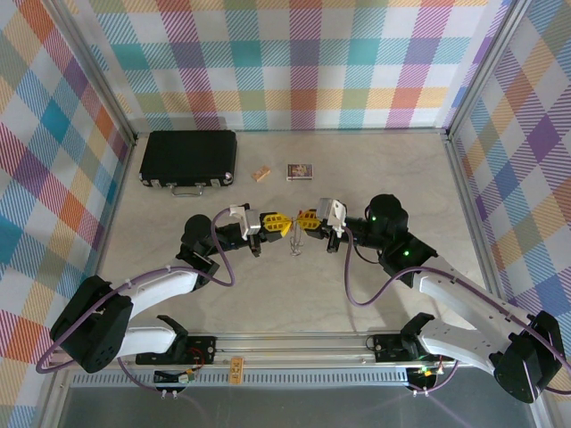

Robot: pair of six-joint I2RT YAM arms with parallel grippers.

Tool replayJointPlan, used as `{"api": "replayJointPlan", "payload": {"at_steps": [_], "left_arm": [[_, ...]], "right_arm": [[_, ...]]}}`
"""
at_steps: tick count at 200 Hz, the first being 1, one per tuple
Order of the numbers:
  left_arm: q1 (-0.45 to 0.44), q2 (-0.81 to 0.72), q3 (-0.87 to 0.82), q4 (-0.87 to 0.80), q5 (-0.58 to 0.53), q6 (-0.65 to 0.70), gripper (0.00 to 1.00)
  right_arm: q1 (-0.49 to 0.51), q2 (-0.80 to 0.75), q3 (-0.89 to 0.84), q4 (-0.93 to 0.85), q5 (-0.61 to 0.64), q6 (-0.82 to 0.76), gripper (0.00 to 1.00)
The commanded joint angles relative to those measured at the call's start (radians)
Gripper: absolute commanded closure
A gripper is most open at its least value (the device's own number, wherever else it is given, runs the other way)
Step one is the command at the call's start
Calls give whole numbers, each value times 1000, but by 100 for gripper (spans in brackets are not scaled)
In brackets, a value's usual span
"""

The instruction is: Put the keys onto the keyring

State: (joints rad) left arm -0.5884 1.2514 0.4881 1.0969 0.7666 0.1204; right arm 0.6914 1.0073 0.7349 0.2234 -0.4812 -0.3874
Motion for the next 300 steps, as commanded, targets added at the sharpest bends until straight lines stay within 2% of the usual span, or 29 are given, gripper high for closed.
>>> {"api": "replayJointPlan", "payload": {"at_steps": [1, 240, 300], "left_arm": [[-7, -35, 23, 60, 10, 0, 100], [-7, -41, 23, 66, 17, -7, 100], [-7, -59, 23, -35, -14, 82, 100]], "right_arm": [[16, 17, -3, -65, -26, -18, 100], [28, 28, -3, -105, 20, -42, 100], [28, -53, -46, -66, 100, -62, 100]]}}
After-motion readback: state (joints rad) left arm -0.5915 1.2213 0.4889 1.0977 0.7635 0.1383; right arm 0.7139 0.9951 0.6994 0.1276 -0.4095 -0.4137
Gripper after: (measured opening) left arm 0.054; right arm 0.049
